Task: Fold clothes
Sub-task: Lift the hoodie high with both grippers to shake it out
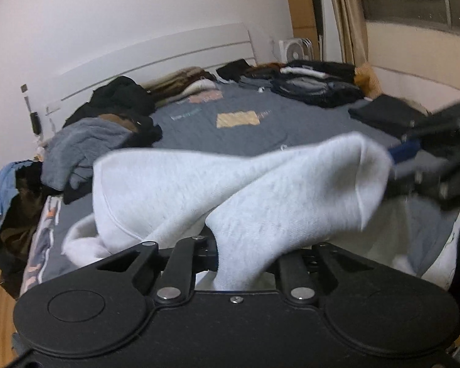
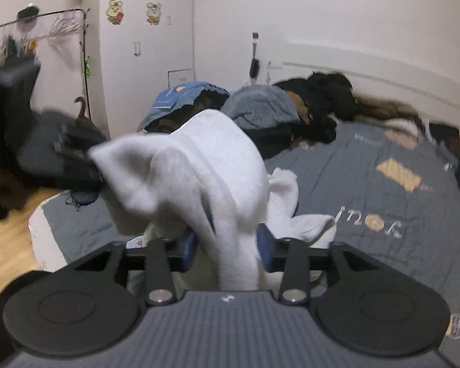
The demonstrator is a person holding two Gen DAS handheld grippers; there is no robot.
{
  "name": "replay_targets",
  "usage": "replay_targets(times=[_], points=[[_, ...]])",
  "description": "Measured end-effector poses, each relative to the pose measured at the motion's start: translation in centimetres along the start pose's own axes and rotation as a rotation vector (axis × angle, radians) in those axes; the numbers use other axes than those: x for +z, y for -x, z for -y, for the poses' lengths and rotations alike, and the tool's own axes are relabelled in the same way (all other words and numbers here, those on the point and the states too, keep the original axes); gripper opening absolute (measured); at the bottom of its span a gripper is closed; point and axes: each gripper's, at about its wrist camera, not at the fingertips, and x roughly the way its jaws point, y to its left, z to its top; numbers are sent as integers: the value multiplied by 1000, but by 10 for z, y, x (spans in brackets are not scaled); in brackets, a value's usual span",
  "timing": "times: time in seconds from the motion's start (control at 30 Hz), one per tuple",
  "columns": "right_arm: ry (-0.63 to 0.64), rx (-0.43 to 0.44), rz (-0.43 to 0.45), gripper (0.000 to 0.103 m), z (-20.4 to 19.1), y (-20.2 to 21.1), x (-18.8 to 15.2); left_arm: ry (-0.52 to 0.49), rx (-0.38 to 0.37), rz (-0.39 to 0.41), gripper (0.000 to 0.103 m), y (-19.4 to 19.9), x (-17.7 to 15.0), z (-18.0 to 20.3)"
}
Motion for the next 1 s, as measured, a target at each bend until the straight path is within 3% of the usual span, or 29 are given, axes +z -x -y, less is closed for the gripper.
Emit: replay_targets(times=[0.07, 0.17, 0.37, 0.57, 0.6, 0.63, 0.67, 0.73, 1.0], points=[[18, 4, 11, 56, -7, 1, -7, 12, 8, 5, 13, 13, 8, 1], [45, 9, 26, 57, -18, 3, -18, 20, 16, 16, 13, 19, 24, 3], [128, -9, 15, 69, -41, -10, -46, 34, 17, 10, 13, 32, 24, 9], [128, -92, -42, 68, -40, -32, -59, 42, 12, 14, 13, 44, 24, 12], [100, -87, -41, 66, -35, -33, -58, 50, 9, 21, 13, 47, 26, 11], [56, -75, -34, 57, -29, -31, -56, 57, 6, 29, 13, 50, 28, 10], [12, -64, -26, 41, -24, -30, -54, 61, 4, 37, 13, 53, 31, 10], [-88, -54, 2, 26, -13, -25, -46, 59, 8, 60, 13, 58, 36, 13], [-243, -107, 211, 16, 32, 35, -2, 60, 10, 189, 12, 85, 73, 14]])
